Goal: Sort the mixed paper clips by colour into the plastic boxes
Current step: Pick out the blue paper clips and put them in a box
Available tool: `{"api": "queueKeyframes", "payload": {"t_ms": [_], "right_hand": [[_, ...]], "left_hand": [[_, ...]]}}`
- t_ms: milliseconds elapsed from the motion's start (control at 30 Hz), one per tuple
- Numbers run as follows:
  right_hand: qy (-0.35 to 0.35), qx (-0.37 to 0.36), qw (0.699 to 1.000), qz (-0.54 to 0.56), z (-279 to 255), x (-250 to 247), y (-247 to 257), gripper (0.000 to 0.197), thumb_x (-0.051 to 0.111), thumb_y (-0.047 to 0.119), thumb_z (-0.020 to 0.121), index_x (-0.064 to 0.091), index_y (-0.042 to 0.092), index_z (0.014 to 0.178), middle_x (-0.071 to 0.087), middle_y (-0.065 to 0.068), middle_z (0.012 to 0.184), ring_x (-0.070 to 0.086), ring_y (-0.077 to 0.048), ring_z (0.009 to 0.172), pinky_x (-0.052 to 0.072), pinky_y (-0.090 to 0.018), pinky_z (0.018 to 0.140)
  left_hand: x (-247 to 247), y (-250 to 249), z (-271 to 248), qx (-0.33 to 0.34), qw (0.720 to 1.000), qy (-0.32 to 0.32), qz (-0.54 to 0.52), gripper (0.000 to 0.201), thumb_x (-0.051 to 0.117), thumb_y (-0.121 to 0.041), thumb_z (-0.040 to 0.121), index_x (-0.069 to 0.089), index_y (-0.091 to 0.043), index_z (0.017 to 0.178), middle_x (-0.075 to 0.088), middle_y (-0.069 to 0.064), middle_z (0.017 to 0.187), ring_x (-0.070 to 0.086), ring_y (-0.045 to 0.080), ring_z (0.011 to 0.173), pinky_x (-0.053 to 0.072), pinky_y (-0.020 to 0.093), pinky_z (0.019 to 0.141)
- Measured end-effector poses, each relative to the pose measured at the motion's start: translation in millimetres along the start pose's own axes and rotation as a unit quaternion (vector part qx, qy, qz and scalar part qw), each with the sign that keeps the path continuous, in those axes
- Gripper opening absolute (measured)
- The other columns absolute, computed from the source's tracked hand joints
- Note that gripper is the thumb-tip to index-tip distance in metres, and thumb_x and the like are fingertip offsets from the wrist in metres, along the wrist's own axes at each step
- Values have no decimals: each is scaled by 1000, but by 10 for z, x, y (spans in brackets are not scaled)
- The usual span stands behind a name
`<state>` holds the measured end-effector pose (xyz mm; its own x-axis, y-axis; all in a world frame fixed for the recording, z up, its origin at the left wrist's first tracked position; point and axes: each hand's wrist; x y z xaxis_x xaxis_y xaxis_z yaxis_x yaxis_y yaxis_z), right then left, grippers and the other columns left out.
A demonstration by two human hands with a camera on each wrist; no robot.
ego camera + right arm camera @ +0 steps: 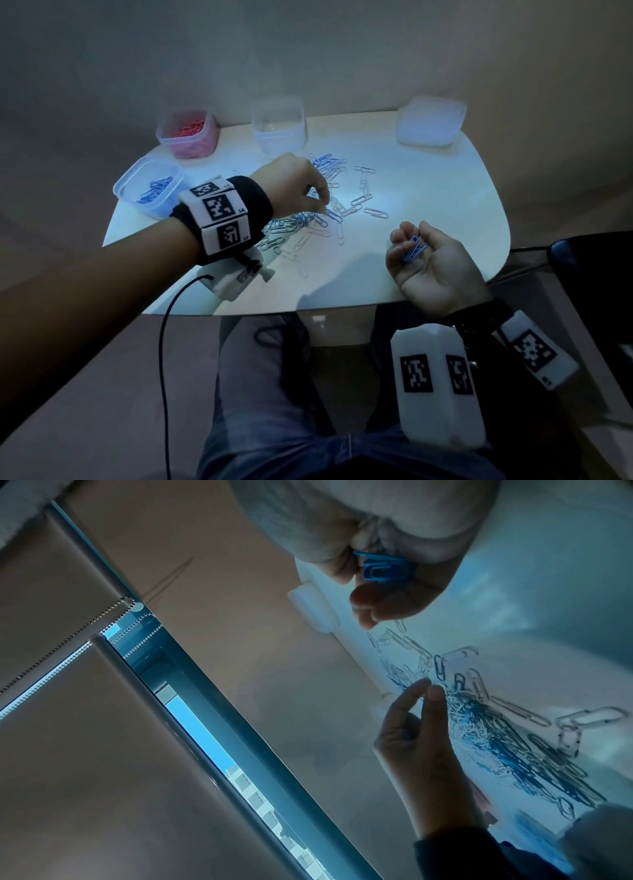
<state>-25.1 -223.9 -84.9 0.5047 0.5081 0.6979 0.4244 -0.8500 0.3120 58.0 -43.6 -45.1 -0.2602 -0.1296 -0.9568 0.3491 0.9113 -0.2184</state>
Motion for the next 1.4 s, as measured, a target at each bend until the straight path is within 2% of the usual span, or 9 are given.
{"api": "queueKeyframes", "payload": {"t_ms": [167,300,600,700,833,967,1133,1267,1400], "right_hand": [[1,2,1000,-8,3,9,-29,38,33,25,100,48,5,71,49,-7,55,35,-7,57,42,-9,39],[-4,0,1000,-8,4,-10,-14,38,34,24,100,48,5,71,48,-7,57,35,-7,56,42,-10,38],[-1,1,1000,-24,2,-22,-49,38,34,24,100,47,7,69,47,-6,62,39,-5,43,41,-10,38],[2,-1,1000,-25,9,-17,-43,39,33,25,100,47,7,69,47,-6,62,40,-4,38,41,-10,38],[-7,-24,999,-33,69,80,-79,38,31,23,101,48,4,73,51,-10,69,49,-6,32,48,-13,41],[12,-22,997,-76,136,272,-205,40,25,26,103,48,4,77,53,-11,74,58,-11,57,52,-18,48],[59,-2,996,-70,152,443,-303,47,19,35,102,50,4,86,56,-9,83,56,-15,72,48,-30,77],[36,-16,997,-68,137,368,-258,44,24,31,102,50,5,80,56,-9,76,61,-10,55,53,-26,59],[10,-31,999,-42,107,256,-174,41,29,28,102,49,4,76,54,-9,69,56,-7,37,53,-18,47]], "left_hand": [[-1,-74,48,44,995,61,64,27,71,-26,80,70,-22,107,39,-10,55,34,0,53,32,23,62],[18,-78,106,37,994,72,74,21,71,-27,80,71,-18,99,41,-9,55,35,1,54,29,23,51],[10,-70,154,33,988,137,68,13,65,-24,85,66,-12,88,41,-8,56,37,4,53,25,12,47],[-11,-58,128,18,989,146,27,10,66,-23,85,63,-14,82,40,-8,55,36,6,51,26,12,45],[-175,-15,59,0,990,101,-102,14,68,-24,84,61,-17,74,37,-9,43,34,3,37,23,14,43],[-312,-125,-48,8,974,77,-214,15,69,-24,82,60,-19,71,36,-11,34,28,3,35,21,11,39],[-193,-347,-91,23,970,115,-212,14,71,-24,80,67,-10,80,44,-13,34,40,-1,36,28,8,42],[-238,-229,-56,12,984,60,-168,14,69,-26,82,67,-13,87,38,-11,34,32,4,35,21,11,39],[-122,-62,-37,-11,998,66,-4,22,75,-23,76,70,-12,94,40,-9,53,35,4,49,31,22,53]]}}
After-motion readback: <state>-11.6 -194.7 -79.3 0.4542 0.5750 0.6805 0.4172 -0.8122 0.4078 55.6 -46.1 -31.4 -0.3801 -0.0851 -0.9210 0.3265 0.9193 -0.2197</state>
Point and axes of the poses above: each hand's wrist, its own z-axis towards the middle knuckle, its own x-axis out of the palm, y = z × x
